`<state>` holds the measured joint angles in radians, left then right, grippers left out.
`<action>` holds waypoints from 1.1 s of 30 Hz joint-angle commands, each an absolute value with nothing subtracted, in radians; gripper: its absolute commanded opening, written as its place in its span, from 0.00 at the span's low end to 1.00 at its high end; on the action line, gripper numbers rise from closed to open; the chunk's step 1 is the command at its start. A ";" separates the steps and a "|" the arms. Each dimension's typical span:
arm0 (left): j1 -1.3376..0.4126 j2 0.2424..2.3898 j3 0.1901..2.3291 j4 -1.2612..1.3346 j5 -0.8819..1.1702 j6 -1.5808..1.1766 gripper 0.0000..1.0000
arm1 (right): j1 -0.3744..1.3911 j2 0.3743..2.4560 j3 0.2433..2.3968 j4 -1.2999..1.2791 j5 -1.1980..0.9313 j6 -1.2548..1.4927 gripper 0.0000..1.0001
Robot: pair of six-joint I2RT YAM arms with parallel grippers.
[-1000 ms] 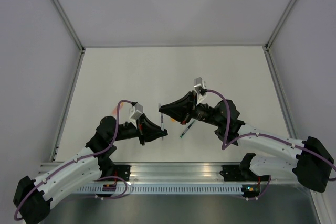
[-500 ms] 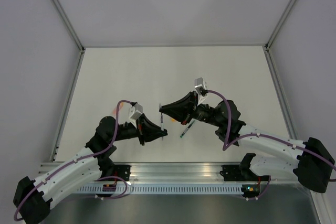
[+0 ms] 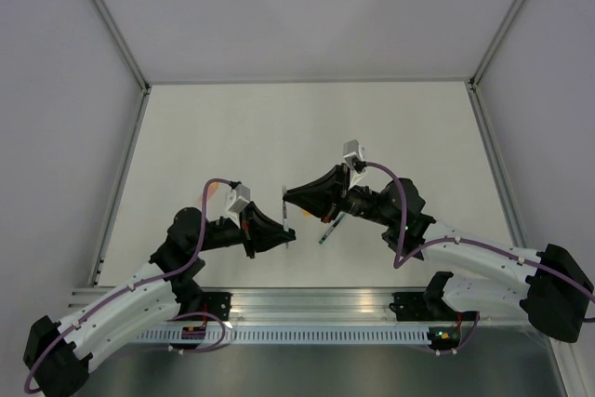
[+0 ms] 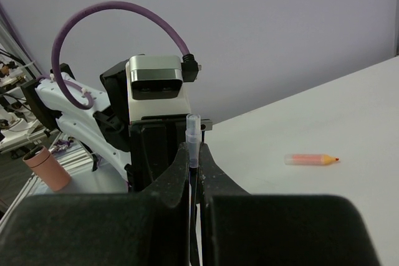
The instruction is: Insert the pens into the pen caps
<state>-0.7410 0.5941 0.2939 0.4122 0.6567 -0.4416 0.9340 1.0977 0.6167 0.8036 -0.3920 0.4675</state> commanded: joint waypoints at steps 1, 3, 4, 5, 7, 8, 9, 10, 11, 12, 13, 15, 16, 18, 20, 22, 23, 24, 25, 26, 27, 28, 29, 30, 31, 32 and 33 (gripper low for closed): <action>-0.739 0.586 0.302 0.431 0.650 -0.456 0.02 | 0.942 1.115 0.604 0.856 -0.422 0.475 0.00; -0.741 0.588 0.302 0.431 0.655 -0.457 0.02 | 0.943 1.115 0.600 0.864 -0.413 0.477 0.00; -0.741 0.588 0.302 0.431 0.653 -0.456 0.02 | 0.943 1.115 0.601 0.862 -0.410 0.476 0.00; -0.739 0.588 0.302 0.431 0.653 -0.456 0.02 | 0.942 1.114 0.603 0.861 -0.407 0.477 0.00; -0.739 0.587 0.304 0.430 0.652 -0.457 0.02 | 0.942 1.111 0.611 0.859 -0.405 0.479 0.00; -0.741 0.591 0.304 0.430 0.653 -0.459 0.02 | 0.943 1.108 0.612 0.859 -0.402 0.482 0.00; -0.741 0.592 0.304 0.428 0.655 -0.459 0.02 | 0.942 1.106 0.617 0.859 -0.400 0.482 0.00; -0.741 0.592 0.305 0.429 0.655 -0.459 0.02 | 0.942 1.104 0.618 0.859 -0.397 0.483 0.00; -0.739 0.592 0.305 0.430 0.655 -0.459 0.02 | 0.942 1.101 0.620 0.858 -0.390 0.483 0.00; -0.739 0.592 0.305 0.428 0.655 -0.457 0.02 | 0.942 1.098 0.624 0.857 -0.388 0.485 0.00; -0.739 0.592 0.305 0.428 0.655 -0.457 0.02 | 0.943 1.097 0.627 0.856 -0.388 0.486 0.00; -0.739 0.592 0.305 0.426 0.653 -0.459 0.02 | 0.943 1.097 0.630 0.856 -0.390 0.488 0.00; -0.741 0.592 0.307 0.425 0.650 -0.456 0.02 | 0.943 1.097 0.634 0.848 -0.390 0.488 0.00; -0.739 0.591 0.307 0.419 0.644 -0.454 0.02 | 0.942 1.094 0.638 0.839 -0.390 0.486 0.00; -0.741 0.589 0.307 0.419 0.644 -0.454 0.02 | 0.943 1.089 0.638 0.836 -0.390 0.485 0.00; -0.739 0.588 0.307 0.417 0.643 -0.454 0.02 | 0.943 1.086 0.638 0.835 -0.391 0.488 0.00; -0.741 0.589 0.307 0.417 0.641 -0.454 0.02 | 0.943 1.086 0.638 0.834 -0.393 0.489 0.00; -0.739 0.588 0.307 0.417 0.640 -0.454 0.02 | 0.942 1.086 0.638 0.834 -0.393 0.489 0.00; -0.739 0.589 0.307 0.417 0.638 -0.454 0.02 | 0.942 1.086 0.638 0.834 -0.394 0.489 0.00; -0.739 0.591 0.307 0.416 0.638 -0.453 0.02 | 0.942 1.085 0.637 0.834 -0.394 0.489 0.00; -0.741 0.591 0.308 0.416 0.637 -0.453 0.02 | 0.942 1.085 0.635 0.836 -0.394 0.491 0.00; -0.739 0.594 0.308 0.416 0.637 -0.451 0.02 | 0.942 1.085 0.637 0.836 -0.394 0.491 0.00; -0.741 0.595 0.308 0.416 0.640 -0.451 0.02 | 0.942 1.086 0.638 0.836 -0.391 0.489 0.00; -0.739 0.597 0.308 0.416 0.638 -0.451 0.02 | 0.942 1.083 0.638 0.836 -0.391 0.489 0.00; -0.741 0.598 0.308 0.414 0.637 -0.449 0.02 | 0.943 1.083 0.640 0.833 -0.391 0.489 0.00; -0.739 0.598 0.308 0.414 0.638 -0.449 0.02 | 0.942 1.081 0.641 0.833 -0.390 0.489 0.00; -0.739 0.598 0.310 0.414 0.637 -0.449 0.02 | 0.942 1.080 0.643 0.831 -0.388 0.489 0.00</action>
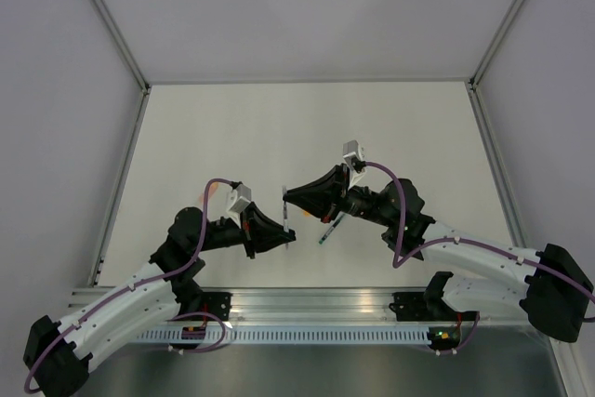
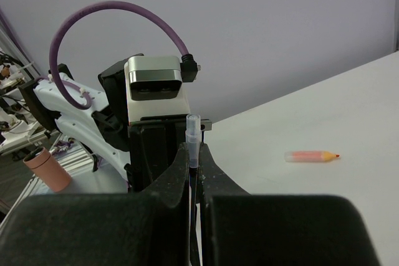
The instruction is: Insert the pens into the pen caps
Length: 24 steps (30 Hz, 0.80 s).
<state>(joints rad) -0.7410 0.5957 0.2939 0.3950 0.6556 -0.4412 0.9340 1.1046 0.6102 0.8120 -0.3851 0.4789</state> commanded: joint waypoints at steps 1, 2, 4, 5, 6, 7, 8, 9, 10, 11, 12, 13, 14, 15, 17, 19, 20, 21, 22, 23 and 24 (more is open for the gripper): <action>-0.741 0.597 0.310 0.414 0.638 -0.449 0.02 | 0.942 1.078 0.643 0.827 -0.385 0.486 0.00; -0.739 0.598 0.310 0.414 0.637 -0.449 0.02 | 0.943 1.077 0.643 0.825 -0.384 0.488 0.00; -0.741 0.598 0.308 0.413 0.637 -0.449 0.02 | 0.943 1.074 0.644 0.822 -0.379 0.485 0.00; -0.741 0.598 0.310 0.411 0.638 -0.446 0.02 | 0.942 1.075 0.647 0.821 -0.377 0.485 0.00; -0.741 0.600 0.310 0.413 0.638 -0.446 0.02 | 0.942 1.075 0.650 0.815 -0.377 0.482 0.00; -0.741 0.597 0.310 0.413 0.638 -0.448 0.02 | 0.942 1.075 0.652 0.813 -0.374 0.482 0.00; -0.741 0.598 0.310 0.413 0.640 -0.448 0.02 | 0.942 1.075 0.655 0.811 -0.376 0.477 0.00; -0.739 0.600 0.310 0.413 0.640 -0.448 0.02 | 0.942 1.075 0.658 0.807 -0.376 0.476 0.00; -0.739 0.600 0.310 0.413 0.640 -0.448 0.02 | 0.942 1.075 0.660 0.802 -0.374 0.472 0.00; -0.741 0.601 0.310 0.413 0.641 -0.448 0.02 | 0.942 1.075 0.666 0.796 -0.376 0.466 0.00; -0.739 0.603 0.311 0.411 0.641 -0.445 0.02 | 0.942 1.075 0.667 0.793 -0.374 0.466 0.00; -0.741 0.603 0.311 0.411 0.641 -0.446 0.02 | 0.942 1.077 0.666 0.798 -0.374 0.466 0.00; -0.739 0.606 0.311 0.411 0.638 -0.446 0.02 | 0.942 1.078 0.664 0.802 -0.376 0.471 0.00; -0.741 0.604 0.311 0.410 0.638 -0.446 0.02 | 0.942 1.078 0.664 0.807 -0.376 0.472 0.00; -0.741 0.607 0.313 0.410 0.640 -0.446 0.02 | 0.942 1.083 0.663 0.811 -0.380 0.476 0.00; -0.739 0.609 0.314 0.408 0.638 -0.445 0.02 | 0.942 1.083 0.661 0.815 -0.382 0.479 0.00; -0.739 0.612 0.314 0.405 0.634 -0.446 0.02 | 0.942 1.081 0.655 0.818 -0.382 0.483 0.00; -0.739 0.612 0.316 0.402 0.630 -0.446 0.02 | 0.943 1.078 0.649 0.833 -0.382 0.489 0.00; -0.741 0.612 0.316 0.400 0.629 -0.446 0.02 | 0.942 1.075 0.641 0.844 -0.382 0.492 0.00; -0.739 0.612 0.314 0.400 0.624 -0.448 0.02 | 0.942 1.074 0.628 0.853 -0.380 0.495 0.00; -0.741 0.612 0.314 0.400 0.620 -0.448 0.02 | 0.942 1.072 0.623 0.864 -0.383 0.497 0.00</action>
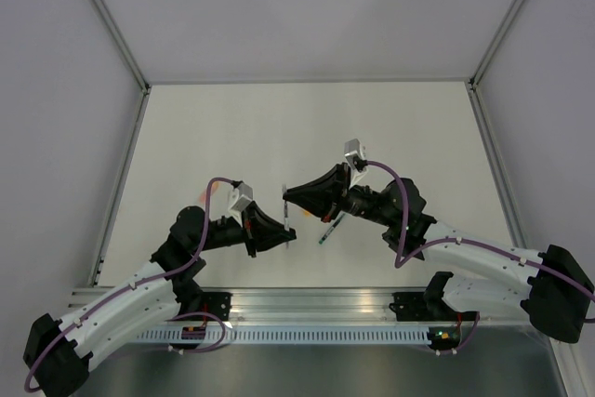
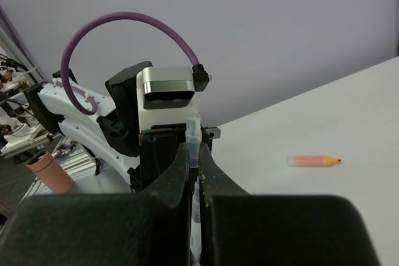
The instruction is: Insert the pens into the pen caps
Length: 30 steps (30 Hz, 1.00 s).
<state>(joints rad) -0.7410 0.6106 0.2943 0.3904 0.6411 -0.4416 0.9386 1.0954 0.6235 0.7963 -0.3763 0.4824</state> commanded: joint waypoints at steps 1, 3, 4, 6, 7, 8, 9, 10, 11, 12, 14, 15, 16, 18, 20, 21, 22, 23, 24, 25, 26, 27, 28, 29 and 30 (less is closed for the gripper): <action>-0.741 0.612 0.316 0.396 0.617 -0.448 0.02 | 0.942 1.075 0.621 0.865 -0.388 0.500 0.00; -0.739 0.603 0.314 0.393 0.606 -0.446 0.02 | 0.942 1.078 0.618 0.862 -0.391 0.500 0.00; -0.739 0.598 0.313 0.391 0.603 -0.446 0.02 | 0.943 1.078 0.617 0.864 -0.391 0.500 0.00; -0.739 0.588 0.311 0.390 0.597 -0.445 0.02 | 0.943 1.080 0.601 0.877 -0.388 0.500 0.00; -0.741 0.588 0.310 0.390 0.597 -0.445 0.02 | 0.942 1.080 0.597 0.882 -0.385 0.497 0.00; -0.741 0.586 0.310 0.390 0.595 -0.445 0.02 | 0.942 1.083 0.589 0.882 -0.384 0.495 0.00; -0.739 0.586 0.310 0.390 0.597 -0.443 0.02 | 0.943 1.088 0.586 0.882 -0.382 0.492 0.00; -0.741 0.586 0.310 0.390 0.597 -0.442 0.02 | 0.942 1.091 0.584 0.882 -0.382 0.489 0.00; -0.741 0.586 0.310 0.391 0.597 -0.443 0.02 | 0.942 1.095 0.584 0.882 -0.382 0.488 0.00; -0.739 0.586 0.310 0.391 0.595 -0.443 0.02 | 0.943 1.103 0.583 0.884 -0.382 0.486 0.00; -0.741 0.586 0.310 0.391 0.598 -0.443 0.02 | 0.943 1.109 0.581 0.885 -0.383 0.486 0.00; -0.739 0.586 0.310 0.393 0.598 -0.443 0.02 | 0.942 1.115 0.581 0.893 -0.385 0.488 0.00; -0.739 0.584 0.310 0.391 0.595 -0.443 0.02 | 0.942 1.118 0.583 0.896 -0.390 0.489 0.00; -0.741 0.583 0.310 0.390 0.595 -0.443 0.02 | 0.943 1.123 0.581 0.900 -0.393 0.489 0.00; -0.739 0.583 0.310 0.390 0.595 -0.443 0.02 | 0.942 1.123 0.583 0.899 -0.388 0.488 0.00; -0.741 0.583 0.310 0.391 0.597 -0.443 0.02 | 0.943 1.123 0.584 0.899 -0.384 0.488 0.00; -0.739 0.584 0.310 0.393 0.600 -0.443 0.02 | 0.943 1.123 0.591 0.900 -0.383 0.488 0.00; -0.741 0.586 0.310 0.394 0.603 -0.443 0.02 | 0.942 1.126 0.592 0.899 -0.383 0.488 0.00; -0.741 0.586 0.311 0.391 0.600 -0.445 0.02 | 0.942 1.127 0.600 0.896 -0.387 0.486 0.00; -0.739 0.584 0.311 0.388 0.594 -0.443 0.02 | 0.942 1.129 0.601 0.893 -0.388 0.488 0.00; -0.741 0.577 0.310 0.385 0.589 -0.443 0.02 | 0.942 1.129 0.600 0.896 -0.391 0.488 0.00; -0.741 0.572 0.308 0.384 0.581 -0.443 0.02 | 0.942 1.131 0.600 0.899 -0.393 0.489 0.00; -0.741 0.565 0.307 0.380 0.578 -0.442 0.02 | 0.942 1.129 0.594 0.899 -0.393 0.489 0.00; -0.739 0.561 0.307 0.379 0.575 -0.442 0.02 | 0.942 1.131 0.591 0.903 -0.393 0.489 0.00; -0.739 0.552 0.305 0.377 0.571 -0.440 0.02 | 0.943 1.131 0.589 0.902 -0.394 0.489 0.00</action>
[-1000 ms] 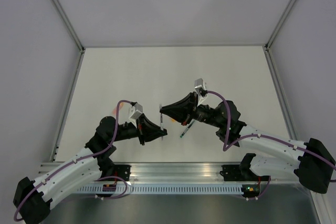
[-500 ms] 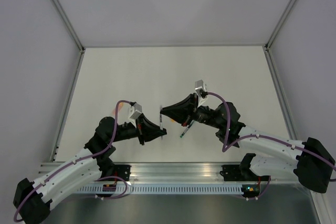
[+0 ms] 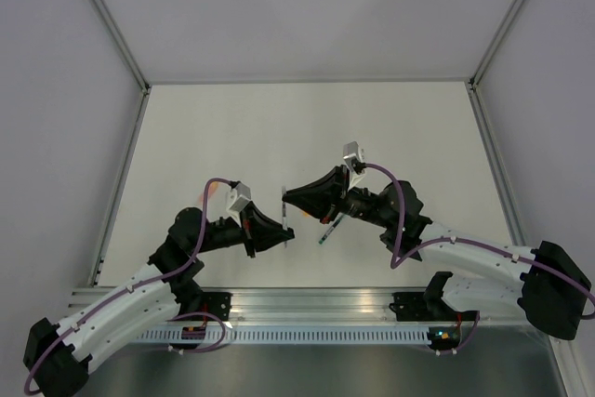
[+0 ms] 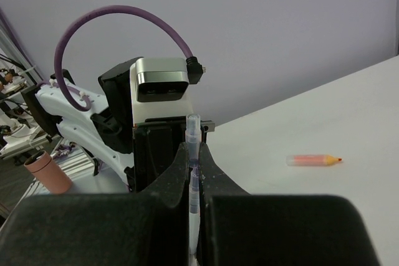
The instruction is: Insert the pens into the pen caps
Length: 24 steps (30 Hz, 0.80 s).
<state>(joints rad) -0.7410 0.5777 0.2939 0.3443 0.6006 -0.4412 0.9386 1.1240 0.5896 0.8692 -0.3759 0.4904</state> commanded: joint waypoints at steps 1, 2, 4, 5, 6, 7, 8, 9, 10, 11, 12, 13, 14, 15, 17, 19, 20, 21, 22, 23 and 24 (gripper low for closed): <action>-0.739 0.551 0.305 0.377 0.571 -0.440 0.02 | 0.942 1.132 0.591 0.897 -0.394 0.485 0.00; -0.741 0.551 0.305 0.377 0.572 -0.440 0.02 | 0.943 1.132 0.591 0.890 -0.393 0.482 0.00; -0.741 0.552 0.305 0.377 0.575 -0.440 0.02 | 0.942 1.135 0.594 0.890 -0.396 0.482 0.00; -0.739 0.554 0.305 0.380 0.578 -0.440 0.02 | 0.943 1.137 0.594 0.890 -0.396 0.482 0.00; -0.739 0.552 0.305 0.380 0.580 -0.440 0.02 | 0.942 1.137 0.595 0.887 -0.396 0.479 0.00; -0.741 0.554 0.305 0.380 0.581 -0.442 0.02 | 0.943 1.137 0.597 0.885 -0.394 0.479 0.00; -0.739 0.555 0.305 0.380 0.581 -0.442 0.02 | 0.942 1.137 0.600 0.879 -0.394 0.476 0.00; -0.741 0.555 0.305 0.380 0.578 -0.442 0.02 | 0.942 1.138 0.603 0.877 -0.394 0.476 0.00; -0.741 0.555 0.307 0.379 0.575 -0.442 0.02 | 0.943 1.138 0.603 0.877 -0.397 0.476 0.00; -0.739 0.554 0.307 0.377 0.574 -0.442 0.02 | 0.943 1.143 0.603 0.879 -0.399 0.476 0.00; -0.739 0.552 0.305 0.377 0.572 -0.440 0.02 | 0.942 1.144 0.603 0.879 -0.400 0.477 0.00; -0.741 0.549 0.305 0.374 0.566 -0.442 0.02 | 0.943 1.146 0.598 0.882 -0.400 0.477 0.00; -0.739 0.542 0.305 0.373 0.561 -0.442 0.02 | 0.945 1.153 0.595 0.893 -0.405 0.480 0.00; -0.739 0.540 0.304 0.370 0.549 -0.442 0.02 | 0.951 1.160 0.586 0.900 -0.408 0.485 0.00; -0.739 0.519 0.298 0.368 0.531 -0.445 0.02 | 0.962 1.192 0.586 0.904 -0.420 0.482 0.00; -0.741 0.500 0.290 0.367 0.503 -0.453 0.02 | 0.979 1.210 0.580 0.902 -0.417 0.471 0.00; -0.739 0.479 0.285 0.367 0.497 -0.456 0.02 | 0.983 1.222 0.575 0.908 -0.416 0.466 0.00; -0.739 0.466 0.282 0.365 0.474 -0.460 0.02 | 0.989 1.224 0.565 0.910 -0.411 0.463 0.00; -0.739 0.456 0.278 0.356 0.460 -0.460 0.02 | 0.992 1.224 0.558 0.911 -0.408 0.460 0.00; -0.741 0.443 0.278 0.348 0.448 -0.460 0.02 | 0.996 1.223 0.554 0.902 -0.407 0.454 0.00; -0.741 0.424 0.276 0.342 0.428 -0.460 0.02 | 0.999 1.223 0.555 0.884 -0.400 0.445 0.00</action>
